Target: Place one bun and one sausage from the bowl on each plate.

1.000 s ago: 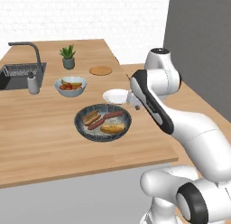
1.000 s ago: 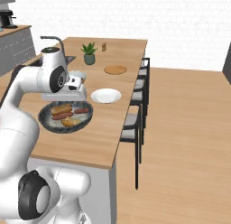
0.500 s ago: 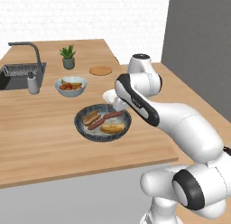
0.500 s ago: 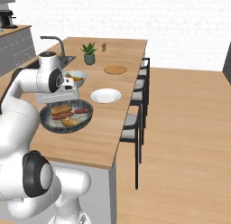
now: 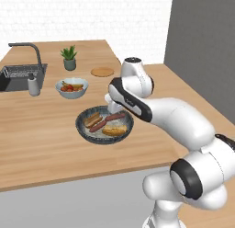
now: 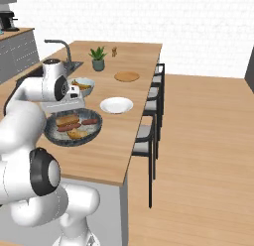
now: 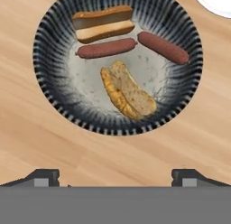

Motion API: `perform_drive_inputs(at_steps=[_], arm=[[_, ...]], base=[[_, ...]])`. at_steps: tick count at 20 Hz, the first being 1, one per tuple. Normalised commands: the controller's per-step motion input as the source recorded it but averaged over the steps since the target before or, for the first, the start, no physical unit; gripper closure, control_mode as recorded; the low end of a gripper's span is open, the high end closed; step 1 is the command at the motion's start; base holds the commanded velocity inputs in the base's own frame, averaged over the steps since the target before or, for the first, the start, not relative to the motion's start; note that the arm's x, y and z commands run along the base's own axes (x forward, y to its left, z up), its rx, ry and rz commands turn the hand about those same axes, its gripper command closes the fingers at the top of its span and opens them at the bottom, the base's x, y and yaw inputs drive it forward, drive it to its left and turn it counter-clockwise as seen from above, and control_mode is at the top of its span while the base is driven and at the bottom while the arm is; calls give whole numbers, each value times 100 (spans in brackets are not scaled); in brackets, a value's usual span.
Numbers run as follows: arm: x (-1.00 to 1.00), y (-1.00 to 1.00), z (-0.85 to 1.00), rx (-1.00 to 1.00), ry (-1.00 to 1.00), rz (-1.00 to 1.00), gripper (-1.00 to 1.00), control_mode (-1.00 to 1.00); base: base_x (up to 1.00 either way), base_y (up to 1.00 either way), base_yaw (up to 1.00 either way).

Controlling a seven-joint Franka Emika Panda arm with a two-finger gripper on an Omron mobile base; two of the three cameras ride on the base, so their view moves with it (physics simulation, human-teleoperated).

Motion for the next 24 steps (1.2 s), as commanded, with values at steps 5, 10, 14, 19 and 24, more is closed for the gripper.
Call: perform_drive_inputs(at_steps=[5, 10, 14, 19, 24], arm=[[56, 15, -20, -1, 0, 0, -100, -100], [37, 11, -58, -14, 1, 1, -100, -100], [16, 14, -73, -14, 0, 4, -100, -100], [2, 2, -50, -6, 0, 2, -100, -100], [1, 0, -43, -3, 0, 0, -100, -100]], base=[[0, 0, 0], [0, 0, 0], [0, 0, 0], [0, 0, 0], [0, 0, 0]])
